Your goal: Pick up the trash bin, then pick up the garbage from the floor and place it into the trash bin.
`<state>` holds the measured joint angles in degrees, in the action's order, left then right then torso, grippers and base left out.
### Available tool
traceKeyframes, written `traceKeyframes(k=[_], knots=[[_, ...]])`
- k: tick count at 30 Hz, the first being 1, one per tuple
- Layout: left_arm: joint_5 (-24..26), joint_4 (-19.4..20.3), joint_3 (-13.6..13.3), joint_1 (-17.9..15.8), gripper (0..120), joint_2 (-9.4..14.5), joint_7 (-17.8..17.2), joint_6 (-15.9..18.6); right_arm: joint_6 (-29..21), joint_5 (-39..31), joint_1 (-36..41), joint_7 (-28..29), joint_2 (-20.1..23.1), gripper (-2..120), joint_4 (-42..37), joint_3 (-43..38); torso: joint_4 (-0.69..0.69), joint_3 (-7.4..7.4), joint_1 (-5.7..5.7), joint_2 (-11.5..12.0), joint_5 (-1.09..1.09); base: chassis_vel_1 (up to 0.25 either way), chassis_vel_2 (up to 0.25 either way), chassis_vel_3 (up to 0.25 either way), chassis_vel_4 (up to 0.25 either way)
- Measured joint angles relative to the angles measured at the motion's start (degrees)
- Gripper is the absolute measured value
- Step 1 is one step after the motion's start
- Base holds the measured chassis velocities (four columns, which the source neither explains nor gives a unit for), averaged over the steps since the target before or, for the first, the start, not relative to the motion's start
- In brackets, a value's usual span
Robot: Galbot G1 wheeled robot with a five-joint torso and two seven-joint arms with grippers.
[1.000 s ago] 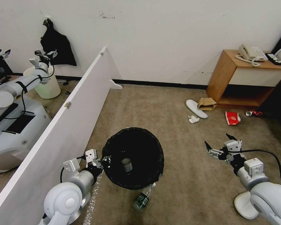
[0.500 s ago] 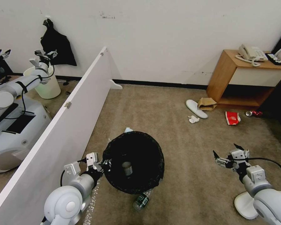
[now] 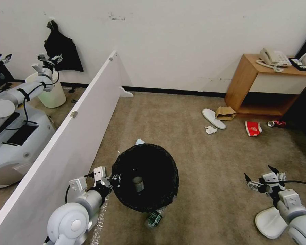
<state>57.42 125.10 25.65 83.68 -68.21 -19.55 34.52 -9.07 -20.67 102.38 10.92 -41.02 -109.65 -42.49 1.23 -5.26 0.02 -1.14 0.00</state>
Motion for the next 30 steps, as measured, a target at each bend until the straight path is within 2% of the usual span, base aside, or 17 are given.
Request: traceKeyframes(k=[8, 15, 18, 22, 26, 28, 30], knots=[[-0.14, -0.35, -0.03, 0.12, 2, -0.10, 0.27, -0.09, -1.64, 1.24, 3.16, 0.49, -1.57, 100, -0.35, -3.06, 0.00, 0.00, 0.00, 0.00, 0.00, 0.000, 0.000, 0.000, 0.000], [-0.15, -0.73, -0.31, 0.02, 2, 0.13, 0.36, -0.15, -2.59, 0.96, 4.47, 1.96, -5.82, 100, -0.05, -4.42, 0.00, -0.01, 0.00, 0.00, 0.00, 0.000, 0.000, 0.000, 0.000], [-0.15, -0.78, -0.35, 0.01, 2, 0.18, 0.36, -0.16, -2.79, 0.73, 4.47, 2.19, -6.26, 100, -0.05, -4.42, 0.00, -0.01, 0.00, 0.00, 0.00, 0.000, 0.000, 0.000, 0.000], [-0.15, -1.12, -0.50, 0.00, 2, 0.54, 0.41, -0.21, -5.43, -1.61, 4.64, 4.93, -9.26, 100, -0.59, -4.13, 0.00, -0.01, 0.00, 0.00, 0.00, 0.000, 0.000, 0.000, 0.000], [-0.16, -1.21, -0.51, 0.00, 2, 0.65, 0.43, -0.22, -7.46, -3.26, 4.93, 6.96, -10.19, 100, -1.07, -3.94, 0.00, -0.01, 0.00, 0.00, -0.01, 0.000, 0.000, 0.000, 0.000], [-0.15, -1.41, -0.54, 0.04, 2, 0.80, 0.48, -0.27, -10.42, -7.76, 4.87, 11.39, -11.32, 100, -2.17, -2.96, 0.01, 0.00, 0.00, 0.00, 0.00, 0.000, 0.000, 0.000, 0.000], [-0.15, -1.46, -0.55, 0.06, 2, 0.82, 0.49, -0.31, -11.32, -9.12, 4.71, 12.73, -11.64, 100, -2.53, -2.57, 0.00, -0.01, 0.00, 0.00, -0.01, 0.000, 0.000, 0.000, 0.000]])
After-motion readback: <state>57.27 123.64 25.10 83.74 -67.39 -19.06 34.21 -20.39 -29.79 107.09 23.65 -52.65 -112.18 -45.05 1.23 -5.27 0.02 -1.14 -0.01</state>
